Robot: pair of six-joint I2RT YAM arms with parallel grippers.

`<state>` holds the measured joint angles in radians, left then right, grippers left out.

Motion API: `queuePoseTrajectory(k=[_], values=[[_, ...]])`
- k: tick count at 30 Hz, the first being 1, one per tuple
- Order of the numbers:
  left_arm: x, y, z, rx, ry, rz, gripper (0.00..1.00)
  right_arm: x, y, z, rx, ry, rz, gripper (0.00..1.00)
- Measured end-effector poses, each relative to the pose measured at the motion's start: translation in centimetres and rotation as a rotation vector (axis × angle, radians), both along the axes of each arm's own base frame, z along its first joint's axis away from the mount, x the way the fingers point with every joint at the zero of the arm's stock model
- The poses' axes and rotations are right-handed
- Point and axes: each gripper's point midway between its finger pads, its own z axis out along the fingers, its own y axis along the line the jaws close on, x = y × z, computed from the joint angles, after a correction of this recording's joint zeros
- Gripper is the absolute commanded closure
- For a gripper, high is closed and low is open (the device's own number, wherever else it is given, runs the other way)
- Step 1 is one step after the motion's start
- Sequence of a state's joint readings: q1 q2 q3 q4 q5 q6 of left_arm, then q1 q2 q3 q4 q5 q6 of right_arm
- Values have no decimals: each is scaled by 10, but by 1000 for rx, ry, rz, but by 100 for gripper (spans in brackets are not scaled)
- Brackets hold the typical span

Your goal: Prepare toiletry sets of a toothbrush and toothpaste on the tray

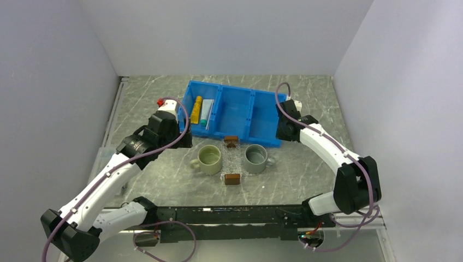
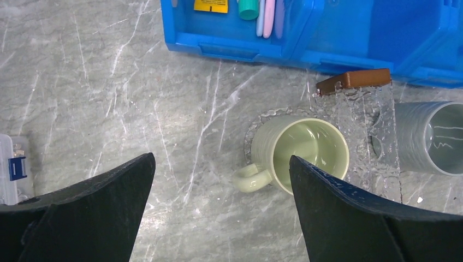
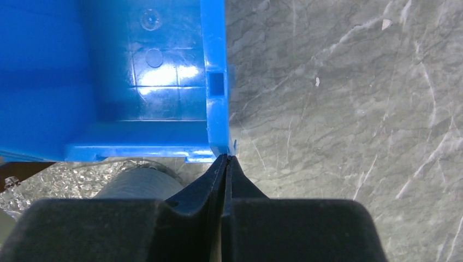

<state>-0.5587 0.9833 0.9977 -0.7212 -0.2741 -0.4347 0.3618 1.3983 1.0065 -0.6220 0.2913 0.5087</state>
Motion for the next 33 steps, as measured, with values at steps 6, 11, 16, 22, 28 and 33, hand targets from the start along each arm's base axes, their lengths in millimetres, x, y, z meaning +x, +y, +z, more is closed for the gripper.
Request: queuePoseTrajectory(k=[6, 11, 16, 22, 28, 33], values=[[0, 1, -2, -2, 5, 1, 1, 3, 0, -6, 7, 19, -3, 97], [0, 0, -3, -6, 10, -1, 1, 13, -4, -8, 4, 18, -19, 97], [1, -2, -5, -15, 21, -6, 1, 29, -13, -11, 2, 22, -44, 97], [4, -8, -11, -21, 42, -16, 1, 54, -22, -10, 4, 17, -62, 97], [8, -10, -21, -12, 81, -19, 1, 78, -25, -12, 5, 14, -78, 97], [18, -14, -18, -19, 92, -8, 1, 92, -23, -14, 10, 13, -76, 97]])
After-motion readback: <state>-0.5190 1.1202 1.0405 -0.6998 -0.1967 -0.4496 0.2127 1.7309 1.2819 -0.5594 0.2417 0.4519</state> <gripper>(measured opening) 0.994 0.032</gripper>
